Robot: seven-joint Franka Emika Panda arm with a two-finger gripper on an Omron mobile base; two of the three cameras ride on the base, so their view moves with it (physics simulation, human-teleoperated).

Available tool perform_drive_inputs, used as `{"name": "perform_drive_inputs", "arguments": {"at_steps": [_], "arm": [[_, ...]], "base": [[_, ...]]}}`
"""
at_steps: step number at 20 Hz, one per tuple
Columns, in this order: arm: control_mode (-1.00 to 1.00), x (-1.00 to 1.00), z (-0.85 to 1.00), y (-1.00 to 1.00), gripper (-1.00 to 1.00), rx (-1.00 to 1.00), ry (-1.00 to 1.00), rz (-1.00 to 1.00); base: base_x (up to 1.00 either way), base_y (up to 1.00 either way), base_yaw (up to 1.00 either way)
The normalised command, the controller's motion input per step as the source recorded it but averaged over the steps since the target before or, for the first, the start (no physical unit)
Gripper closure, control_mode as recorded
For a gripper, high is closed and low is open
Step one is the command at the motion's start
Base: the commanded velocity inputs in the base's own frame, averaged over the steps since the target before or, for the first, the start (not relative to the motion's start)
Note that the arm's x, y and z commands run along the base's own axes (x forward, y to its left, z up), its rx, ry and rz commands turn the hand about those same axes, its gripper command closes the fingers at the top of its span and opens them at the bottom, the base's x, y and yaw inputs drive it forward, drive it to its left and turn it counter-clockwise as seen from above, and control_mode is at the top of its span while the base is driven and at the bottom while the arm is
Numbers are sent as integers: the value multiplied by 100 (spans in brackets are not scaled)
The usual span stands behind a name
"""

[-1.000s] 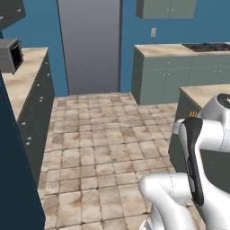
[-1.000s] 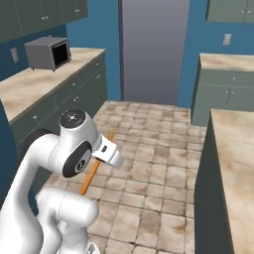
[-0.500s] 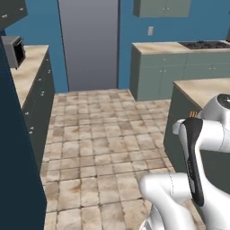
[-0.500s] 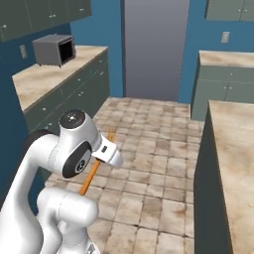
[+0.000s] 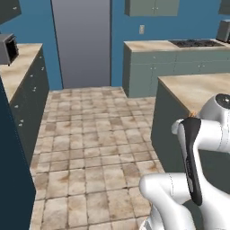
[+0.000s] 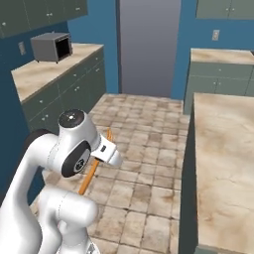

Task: Take the fork and place it on the left side of the plate. Then take the spoon and place it on the right side of the plate. Make sure they're directly next to the plate.

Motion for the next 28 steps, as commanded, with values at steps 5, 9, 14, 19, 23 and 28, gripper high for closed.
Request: {"name": "perform_drive_inputs", "arguments": {"at_steps": [5, 9, 14, 19, 23, 28], "arm": [[100, 0, 0, 0, 100, 0, 0, 0], [100, 0, 0, 0, 100, 0, 0, 0], [100, 0, 0, 0, 100, 0, 0, 0], [100, 0, 0, 0, 100, 0, 0, 0], [100, 0, 0, 0, 100, 0, 0, 0], [100, 0, 0, 0, 100, 0, 0, 0]], "base": [[-72, -64, 0], [-75, -51, 0], [-67, -40, 0], [-26, -54, 0], [-2, -62, 0], [0, -66, 0]]}}
